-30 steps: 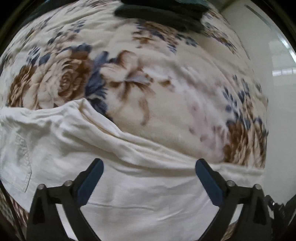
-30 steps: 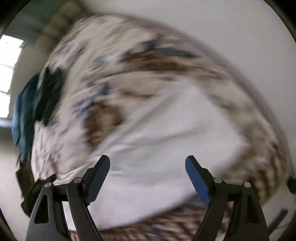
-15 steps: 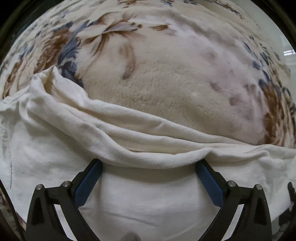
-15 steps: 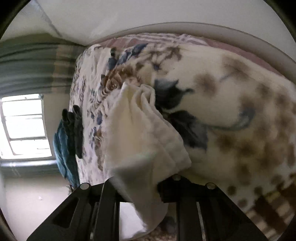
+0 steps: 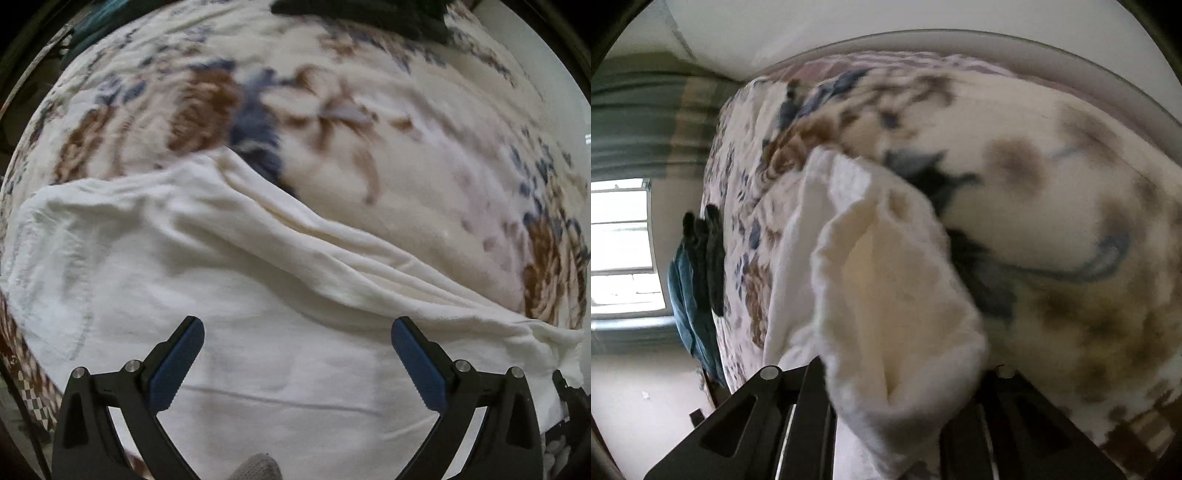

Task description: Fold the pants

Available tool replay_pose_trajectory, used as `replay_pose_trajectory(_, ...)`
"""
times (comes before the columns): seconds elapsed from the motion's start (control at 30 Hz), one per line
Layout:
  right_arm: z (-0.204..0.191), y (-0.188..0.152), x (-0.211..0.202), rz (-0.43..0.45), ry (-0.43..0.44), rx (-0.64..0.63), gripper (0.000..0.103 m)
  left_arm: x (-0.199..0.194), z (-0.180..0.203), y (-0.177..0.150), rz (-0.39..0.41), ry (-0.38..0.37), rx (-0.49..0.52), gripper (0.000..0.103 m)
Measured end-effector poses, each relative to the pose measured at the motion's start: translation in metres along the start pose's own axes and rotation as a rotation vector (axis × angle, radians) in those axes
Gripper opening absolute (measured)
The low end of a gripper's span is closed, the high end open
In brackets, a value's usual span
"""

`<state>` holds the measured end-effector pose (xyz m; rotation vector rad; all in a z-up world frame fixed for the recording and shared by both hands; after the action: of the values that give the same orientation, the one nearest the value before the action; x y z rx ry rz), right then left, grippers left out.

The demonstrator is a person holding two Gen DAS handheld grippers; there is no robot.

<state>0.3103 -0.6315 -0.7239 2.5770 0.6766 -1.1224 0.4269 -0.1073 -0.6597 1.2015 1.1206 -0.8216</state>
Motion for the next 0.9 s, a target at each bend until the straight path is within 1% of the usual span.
replay_pose_trajectory(0.03,-0.001,-0.001,0.002,0.002,0.002,-0.001,0.020,-0.005,-0.005,0.002,0.009,0.000,-0.003,0.103)
replay_pose_trajectory(0.07,-0.005,-0.003,0.000,0.029,0.000,0.002,0.020,-0.012,-0.011,0.004,0.021,0.001,-0.007,0.103)
replay_pose_trajectory(0.1,-0.009,-0.007,-0.003,0.056,-0.004,0.000,0.015,-0.019,-0.013,0.008,0.033,-0.001,-0.010,0.103)
replay_pose_trajectory(0.13,-0.021,-0.009,-0.006,0.079,-0.017,-0.019,0.011,-0.025,-0.016,0.010,0.042,-0.003,-0.012,0.103)
replay_pose_trajectory(0.2,-0.057,-0.017,-0.015,0.139,-0.046,-0.103,0.011,-0.032,-0.020,0.012,0.051,-0.016,-0.012,0.103)
replay_pose_trajectory(0.27,-0.094,-0.035,-0.031,0.188,-0.073,-0.194,0.010,-0.039,-0.027,-0.001,0.057,-0.045,-0.025,0.103)
replay_pose_trajectory(0.33,-0.136,-0.060,-0.045,0.235,-0.095,-0.303,0.010,-0.043,-0.042,-0.005,0.050,-0.070,-0.042,0.103)
replay_pose_trajectory(0.37,-0.163,-0.079,-0.050,0.253,-0.106,-0.375,0.010,-0.044,-0.050,-0.003,0.048,-0.084,-0.054,0.103)
replay_pose_trajectory(0.43,-0.199,-0.114,-0.053,0.263,-0.119,-0.465,0.010,-0.051,-0.072,0.001,0.052,-0.099,-0.072,0.103)
replay_pose_trajectory(0.5,-0.239,-0.162,-0.043,0.259,-0.143,-0.587,0.010,-0.064,-0.098,-0.003,0.068,-0.101,-0.084,0.103)
replay_pose_trajectory(0.53,-0.259,-0.193,-0.032,0.244,-0.160,-0.661,0.010,-0.072,-0.113,-0.005,0.079,-0.094,-0.085,0.103)
replay_pose_trajectory(0.57,-0.269,-0.222,-0.023,0.223,-0.168,-0.708,0.010,-0.076,-0.128,-0.005,0.087,-0.083,-0.085,0.103)
replay_pose_trajectory(0.63,-0.291,-0.277,0.008,0.176,-0.177,-0.802,0.009,-0.083,-0.159,-0.006,0.094,-0.065,-0.088,0.103)
replay_pose_trajectory(0.67,-0.298,-0.298,0.021,0.163,-0.189,-0.843,0.009,-0.086,-0.180,-0.007,0.100,-0.051,-0.096,0.103)
replay_pose_trajectory(0.7,-0.304,-0.330,0.043,0.138,-0.199,-0.896,0.009,-0.088,-0.193,-0.009,0.104,-0.044,-0.098,0.103)
replay_pose_trajectory(0.73,-0.305,-0.358,0.061,0.113,-0.207,-0.933,0.009,-0.088,-0.214,-0.012,0.101,-0.027,-0.101,0.103)
replay_pose_trajectory(0.77,-0.305,-0.393,0.086,0.076,-0.232,-0.981,0.009,-0.088,-0.226,-0.014,0.099,-0.017,-0.105,0.103)
replay_pose_trajectory(0.83,-0.304,-0.435,0.117,0.034,-0.250,-1.026,0.009,-0.085,-0.257,-0.021,0.097,0.010,-0.120,0.103)
replay_pose_trajectory(0.87,-0.305,-0.459,0.134,0.030,-0.281,-1.081,0.009,-0.083,-0.269,-0.023,0.092,0.018,-0.129,0.103)
replay_pose_trajectory(0.9,-0.304,-0.473,0.144,0.031,-0.301,-1.116,0.009,-0.081,-0.281,-0.026,0.086,0.024,-0.143,0.103)
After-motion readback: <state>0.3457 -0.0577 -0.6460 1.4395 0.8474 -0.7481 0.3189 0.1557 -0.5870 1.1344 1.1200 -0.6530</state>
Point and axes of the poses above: each gripper's, at about its wrist camera, not at the fingertips, and x roughly the way its jaws point, z to its right, y to its top, the point moved 5 cm from there along x, roughly the way its jaws point, and after that the axes turned 8 degrees about z, right-handed, at the moved point
